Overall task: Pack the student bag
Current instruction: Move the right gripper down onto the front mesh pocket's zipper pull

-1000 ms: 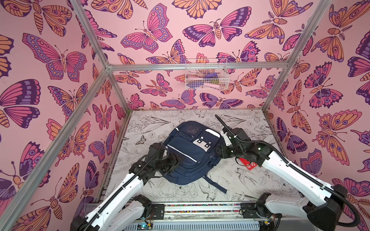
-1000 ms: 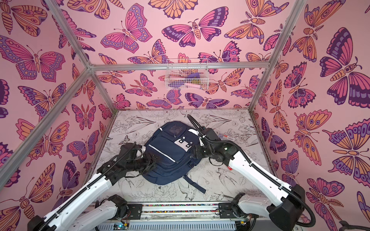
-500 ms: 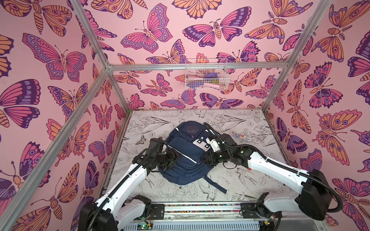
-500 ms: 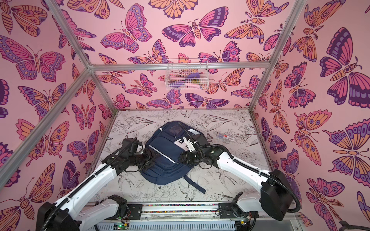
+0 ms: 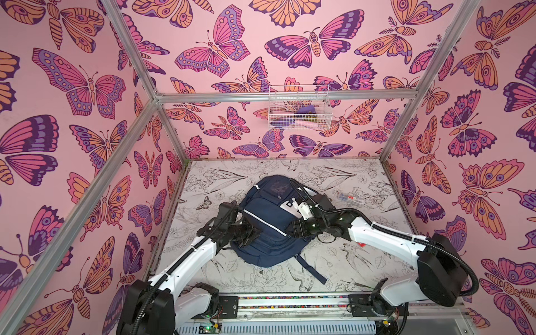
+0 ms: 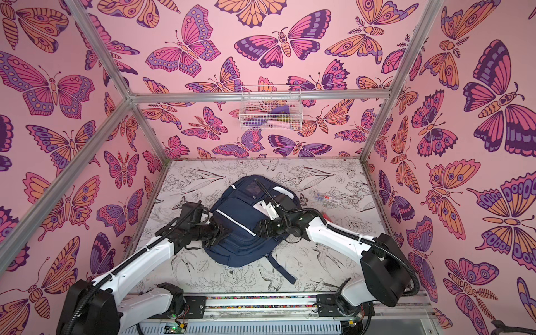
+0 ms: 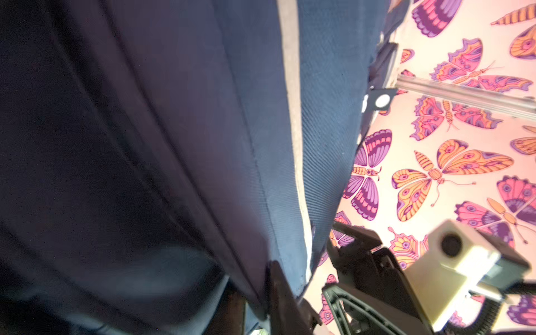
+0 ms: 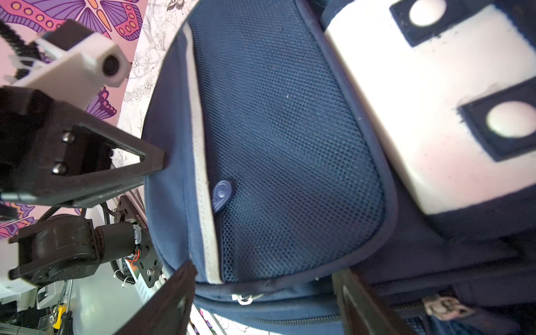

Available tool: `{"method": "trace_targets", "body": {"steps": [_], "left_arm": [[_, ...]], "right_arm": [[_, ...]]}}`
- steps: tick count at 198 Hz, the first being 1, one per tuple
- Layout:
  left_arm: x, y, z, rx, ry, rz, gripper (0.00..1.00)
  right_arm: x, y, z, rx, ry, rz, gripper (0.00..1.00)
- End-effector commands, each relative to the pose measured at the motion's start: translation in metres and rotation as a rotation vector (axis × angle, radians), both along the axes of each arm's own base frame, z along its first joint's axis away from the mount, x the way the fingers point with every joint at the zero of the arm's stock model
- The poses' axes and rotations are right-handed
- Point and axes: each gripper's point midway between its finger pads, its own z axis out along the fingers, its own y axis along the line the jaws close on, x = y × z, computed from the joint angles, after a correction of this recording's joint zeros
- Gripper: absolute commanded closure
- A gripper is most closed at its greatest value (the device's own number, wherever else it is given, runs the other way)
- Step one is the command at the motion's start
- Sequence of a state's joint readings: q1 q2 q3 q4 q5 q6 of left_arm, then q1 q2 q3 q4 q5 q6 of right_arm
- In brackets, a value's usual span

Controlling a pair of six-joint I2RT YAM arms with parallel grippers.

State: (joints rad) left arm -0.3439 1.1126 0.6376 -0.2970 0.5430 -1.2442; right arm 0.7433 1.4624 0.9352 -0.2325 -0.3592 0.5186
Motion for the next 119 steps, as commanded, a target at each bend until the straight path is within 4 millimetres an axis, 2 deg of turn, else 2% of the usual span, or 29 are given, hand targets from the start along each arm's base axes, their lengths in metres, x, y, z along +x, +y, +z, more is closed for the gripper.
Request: {"method": "trace_targets", "body": {"steps": [1, 6, 61, 119], "left_arm": [[0.006, -0.008, 0.022, -0.072, -0.076, -0.009, 0.97], [0.006, -0.008, 0.022, -0.076, -0.076, -0.010, 1.00], [0.008, -0.012, 0.023, -0.135, -0.077, 0.015, 1.00], [0.010, -0.010, 0.022, -0.144, -0.082, 0.039, 1.00]], "right_arm": [[0.003, 0.010, 0.005, 0.070, -0.028, 0.064, 0.24], [0.003, 0.012, 0.006, 0.082, -0.029, 0.076, 0.24], [-0.020, 0.034, 0.019, 0.236, 0.032, 0.222, 0.23], [-0.040, 0.029, 0.008, 0.242, 0.089, 0.241, 0.25]]}}
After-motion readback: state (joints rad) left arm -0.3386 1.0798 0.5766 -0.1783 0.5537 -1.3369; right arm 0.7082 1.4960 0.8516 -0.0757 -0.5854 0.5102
